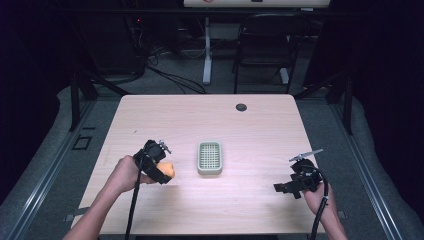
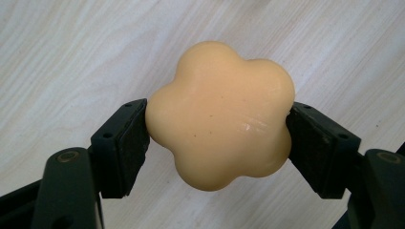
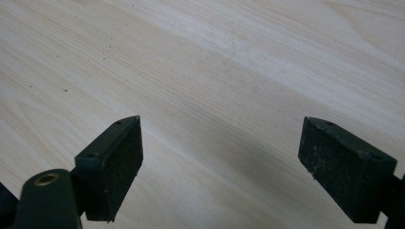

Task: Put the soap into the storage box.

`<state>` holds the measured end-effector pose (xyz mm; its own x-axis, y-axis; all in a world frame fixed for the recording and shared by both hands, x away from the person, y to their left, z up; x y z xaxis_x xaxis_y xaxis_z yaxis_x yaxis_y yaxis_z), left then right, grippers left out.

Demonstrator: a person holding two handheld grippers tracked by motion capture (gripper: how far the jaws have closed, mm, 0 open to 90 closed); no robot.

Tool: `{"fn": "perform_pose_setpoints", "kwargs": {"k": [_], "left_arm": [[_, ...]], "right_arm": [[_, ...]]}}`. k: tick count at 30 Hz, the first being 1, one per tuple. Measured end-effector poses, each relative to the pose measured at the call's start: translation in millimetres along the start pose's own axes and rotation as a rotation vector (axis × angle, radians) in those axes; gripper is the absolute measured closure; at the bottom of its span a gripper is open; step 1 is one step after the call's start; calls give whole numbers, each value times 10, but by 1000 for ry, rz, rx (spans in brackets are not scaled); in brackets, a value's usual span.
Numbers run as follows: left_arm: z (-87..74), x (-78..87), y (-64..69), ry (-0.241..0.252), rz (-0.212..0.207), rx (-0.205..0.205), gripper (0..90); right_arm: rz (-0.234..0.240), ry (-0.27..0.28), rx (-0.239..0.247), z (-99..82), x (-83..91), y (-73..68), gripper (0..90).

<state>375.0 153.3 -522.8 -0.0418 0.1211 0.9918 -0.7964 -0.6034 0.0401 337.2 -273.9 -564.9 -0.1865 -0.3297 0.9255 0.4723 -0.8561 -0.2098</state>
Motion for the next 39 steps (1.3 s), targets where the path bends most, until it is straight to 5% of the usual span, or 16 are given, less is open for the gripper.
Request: {"fn": "perform_pose_setpoints", "kwargs": {"k": [39], "left_arm": [[507, 134, -99, -2, 16, -56, 267]], "right_arm": [[1, 0, 5, 5, 5, -11, 150]]}}
Point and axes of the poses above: each handheld gripper's, and its own axes: x roughly backward along the jaws, z roughly out of its top, y roughly to its right, the point moved 5 cm from there along -x, roughly forward along the jaws, and after that the axes turned 9 degrees about -y, right-handed, at the moved point
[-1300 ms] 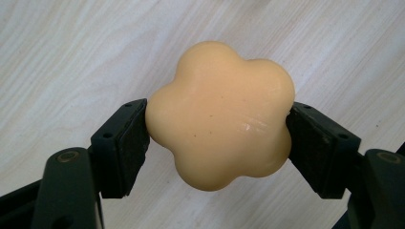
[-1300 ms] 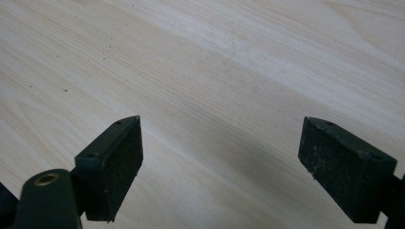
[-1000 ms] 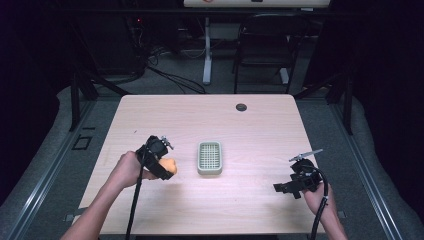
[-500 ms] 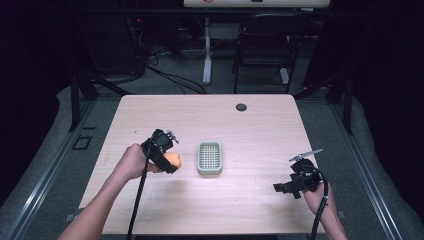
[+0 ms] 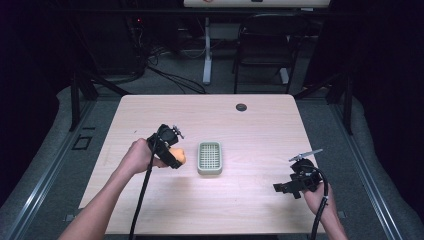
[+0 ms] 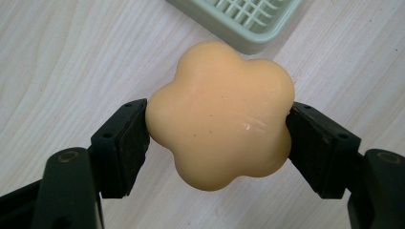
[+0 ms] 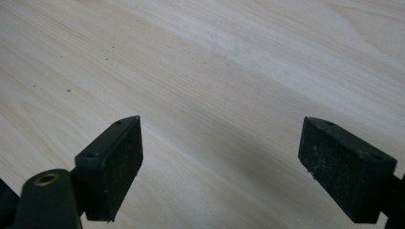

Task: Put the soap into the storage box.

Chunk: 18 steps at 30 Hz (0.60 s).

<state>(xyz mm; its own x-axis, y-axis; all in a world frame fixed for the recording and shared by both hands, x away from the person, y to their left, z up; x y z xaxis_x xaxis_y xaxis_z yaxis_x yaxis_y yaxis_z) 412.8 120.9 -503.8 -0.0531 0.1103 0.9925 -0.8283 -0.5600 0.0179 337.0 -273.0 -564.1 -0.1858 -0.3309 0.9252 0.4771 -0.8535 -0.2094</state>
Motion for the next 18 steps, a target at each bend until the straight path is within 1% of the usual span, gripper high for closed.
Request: {"fn": "perform_pose_setpoints", "kwargs": {"k": [8, 18], "left_arm": [[70, 6, -24, 7, 2, 0, 266], [171, -12, -39, -1, -1, -11, 267]], "right_arm": [[1, 0, 2, 0, -1, 0, 150], [2, 3, 0, 1, 1, 1, 150]]}}
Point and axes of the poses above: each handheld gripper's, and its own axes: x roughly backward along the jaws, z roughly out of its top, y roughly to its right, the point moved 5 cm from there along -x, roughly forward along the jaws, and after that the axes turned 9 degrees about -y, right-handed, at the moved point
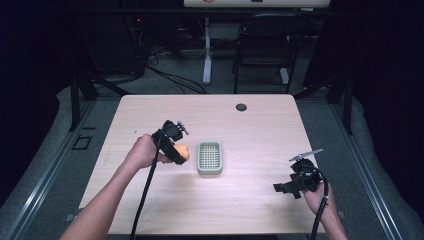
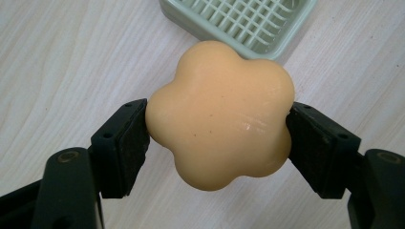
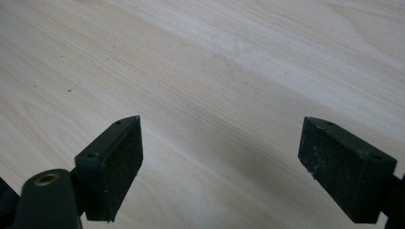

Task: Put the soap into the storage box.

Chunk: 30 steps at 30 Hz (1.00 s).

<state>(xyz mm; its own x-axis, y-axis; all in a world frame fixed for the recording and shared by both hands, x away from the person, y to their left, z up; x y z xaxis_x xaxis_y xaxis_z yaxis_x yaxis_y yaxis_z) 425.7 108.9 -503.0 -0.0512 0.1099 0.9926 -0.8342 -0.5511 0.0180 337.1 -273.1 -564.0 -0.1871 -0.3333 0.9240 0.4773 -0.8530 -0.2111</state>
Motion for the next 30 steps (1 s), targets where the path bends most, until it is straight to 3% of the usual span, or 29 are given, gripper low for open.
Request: {"fn": "perform_pose_setpoints", "kwargs": {"k": [18, 30], "left_arm": [[217, 23, -1, 11, -1, -14, 267], [352, -58, -21, 8, -2, -17, 267]], "right_arm": [[0, -2, 3, 0, 5, -4, 150], [4, -1, 8, 3, -3, -6, 150]]}}
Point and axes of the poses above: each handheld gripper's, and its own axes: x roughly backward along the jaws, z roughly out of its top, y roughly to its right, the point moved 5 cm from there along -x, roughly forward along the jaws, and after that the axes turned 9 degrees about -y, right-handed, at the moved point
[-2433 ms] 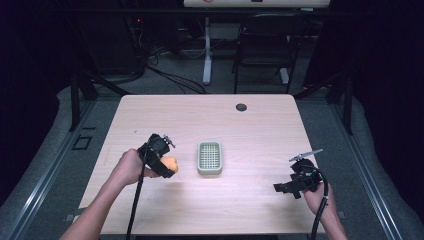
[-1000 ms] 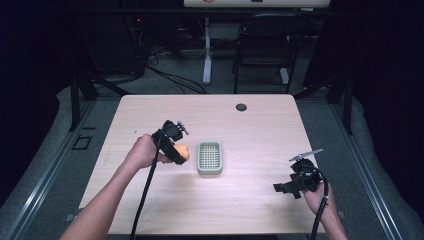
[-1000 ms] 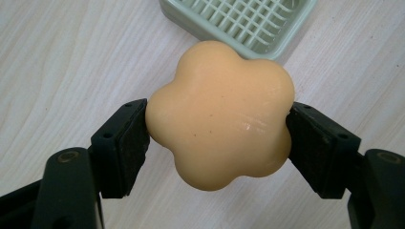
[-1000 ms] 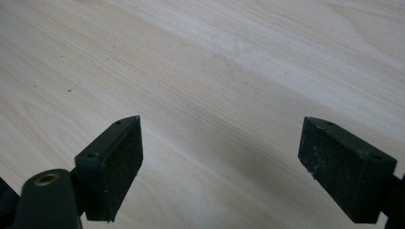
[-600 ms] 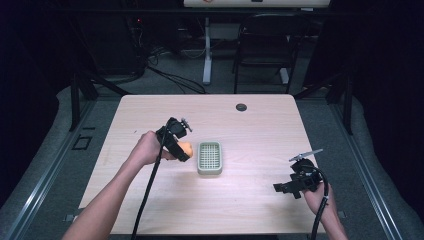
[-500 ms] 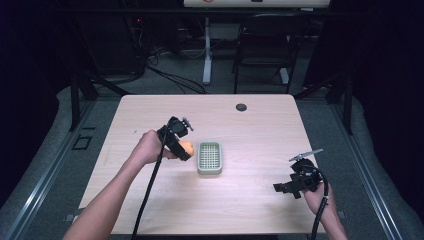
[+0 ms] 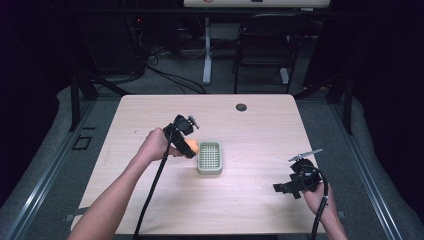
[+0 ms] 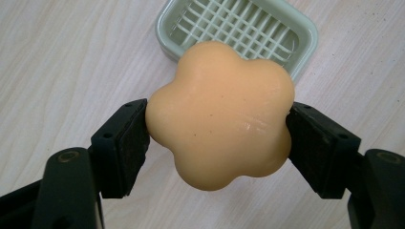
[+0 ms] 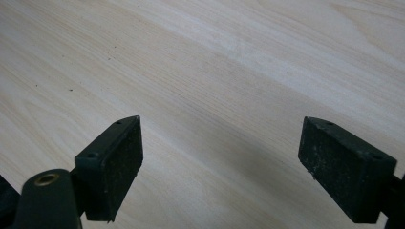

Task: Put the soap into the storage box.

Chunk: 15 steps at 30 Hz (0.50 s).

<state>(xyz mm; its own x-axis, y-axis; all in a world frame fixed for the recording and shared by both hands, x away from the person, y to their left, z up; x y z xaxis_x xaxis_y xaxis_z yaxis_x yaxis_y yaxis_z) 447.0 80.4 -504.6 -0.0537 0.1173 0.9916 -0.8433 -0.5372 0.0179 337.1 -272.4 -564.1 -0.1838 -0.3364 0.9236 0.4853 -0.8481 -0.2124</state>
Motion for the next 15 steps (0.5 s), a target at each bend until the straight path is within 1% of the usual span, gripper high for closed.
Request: {"fn": "perform_pose_setpoints", "kwargs": {"k": [9, 10, 11, 12, 15], "left_arm": [[112, -70, 15, 6, 3, -5, 267], [122, -74, 17, -3, -4, -10, 267], [137, -89, 20, 6, 1, -8, 267], [147, -97, 24, -1, -2, -12, 267], [182, -131, 34, -1, -1, -18, 267]], "right_arm": [[2, 0, 0, 0, 1, 0, 150], [0, -2, 1, -1, 1, 2, 150], [-2, -3, 0, -2, 3, 3, 150], [-3, -1, -4, -3, 3, 2, 150], [-2, 0, -5, -4, 4, 3, 150]]}}
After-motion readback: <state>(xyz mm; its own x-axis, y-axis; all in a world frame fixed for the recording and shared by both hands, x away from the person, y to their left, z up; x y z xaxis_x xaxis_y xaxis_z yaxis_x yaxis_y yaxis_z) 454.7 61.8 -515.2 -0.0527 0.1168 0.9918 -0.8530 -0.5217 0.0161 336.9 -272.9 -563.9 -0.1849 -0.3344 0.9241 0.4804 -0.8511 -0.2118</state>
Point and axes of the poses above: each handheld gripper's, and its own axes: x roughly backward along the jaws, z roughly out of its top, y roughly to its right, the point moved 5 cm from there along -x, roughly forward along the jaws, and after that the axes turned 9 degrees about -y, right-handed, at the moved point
